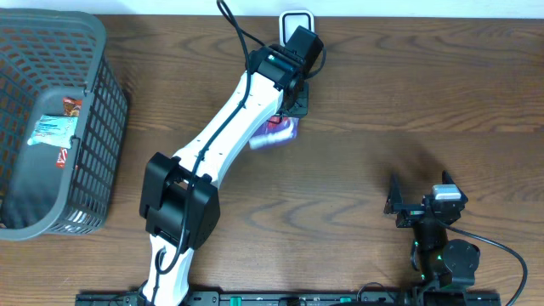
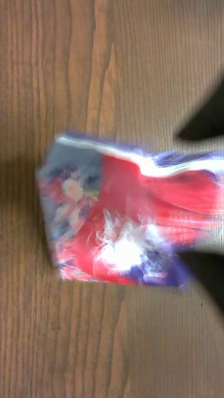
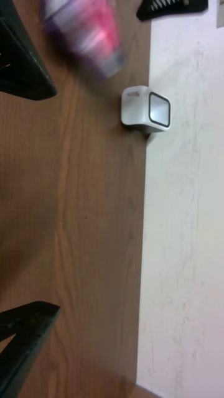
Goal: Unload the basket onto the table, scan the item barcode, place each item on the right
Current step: 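Lift the liners pack out and place it on the table center, then reach into the basket and grasp the mint toilet tissue pack, then place the mint tissue pack left of the liners pack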
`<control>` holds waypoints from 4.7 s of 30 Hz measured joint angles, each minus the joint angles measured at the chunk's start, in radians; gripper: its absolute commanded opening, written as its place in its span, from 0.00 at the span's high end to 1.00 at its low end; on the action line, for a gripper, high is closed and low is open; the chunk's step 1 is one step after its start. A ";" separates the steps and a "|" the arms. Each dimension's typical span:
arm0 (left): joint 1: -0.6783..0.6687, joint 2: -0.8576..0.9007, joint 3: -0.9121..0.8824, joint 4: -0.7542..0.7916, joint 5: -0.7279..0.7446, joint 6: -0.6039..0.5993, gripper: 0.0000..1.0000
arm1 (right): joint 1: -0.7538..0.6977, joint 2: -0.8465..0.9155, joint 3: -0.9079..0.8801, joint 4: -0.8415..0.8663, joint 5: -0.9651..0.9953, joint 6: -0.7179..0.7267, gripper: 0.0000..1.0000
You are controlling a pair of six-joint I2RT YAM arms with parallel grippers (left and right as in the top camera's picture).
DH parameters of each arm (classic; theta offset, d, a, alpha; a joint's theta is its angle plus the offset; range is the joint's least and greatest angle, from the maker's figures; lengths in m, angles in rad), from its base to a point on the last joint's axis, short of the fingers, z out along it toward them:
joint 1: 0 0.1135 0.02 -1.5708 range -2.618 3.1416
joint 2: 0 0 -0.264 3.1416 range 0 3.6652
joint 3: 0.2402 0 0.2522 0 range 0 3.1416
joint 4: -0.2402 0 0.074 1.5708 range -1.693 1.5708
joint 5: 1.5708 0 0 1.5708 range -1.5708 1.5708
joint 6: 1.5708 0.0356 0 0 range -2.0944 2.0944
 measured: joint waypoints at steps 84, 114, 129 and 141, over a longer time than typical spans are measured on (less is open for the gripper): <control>1.161 -0.159 -0.344 0.319 0.057 0.257 0.04 | 0.000 0.000 0.000 0.000 0.000 0.000 0.01; 1.160 -0.543 -0.390 0.310 0.073 0.119 0.93 | 0.000 0.000 0.000 0.000 0.000 0.000 0.01; 0.618 -0.680 -0.389 0.417 0.657 0.044 0.93 | 0.000 0.000 0.000 0.000 0.000 0.000 0.01; 0.159 -0.339 -0.388 0.018 0.040 0.213 0.93 | 0.000 0.000 0.000 0.000 0.000 0.000 0.01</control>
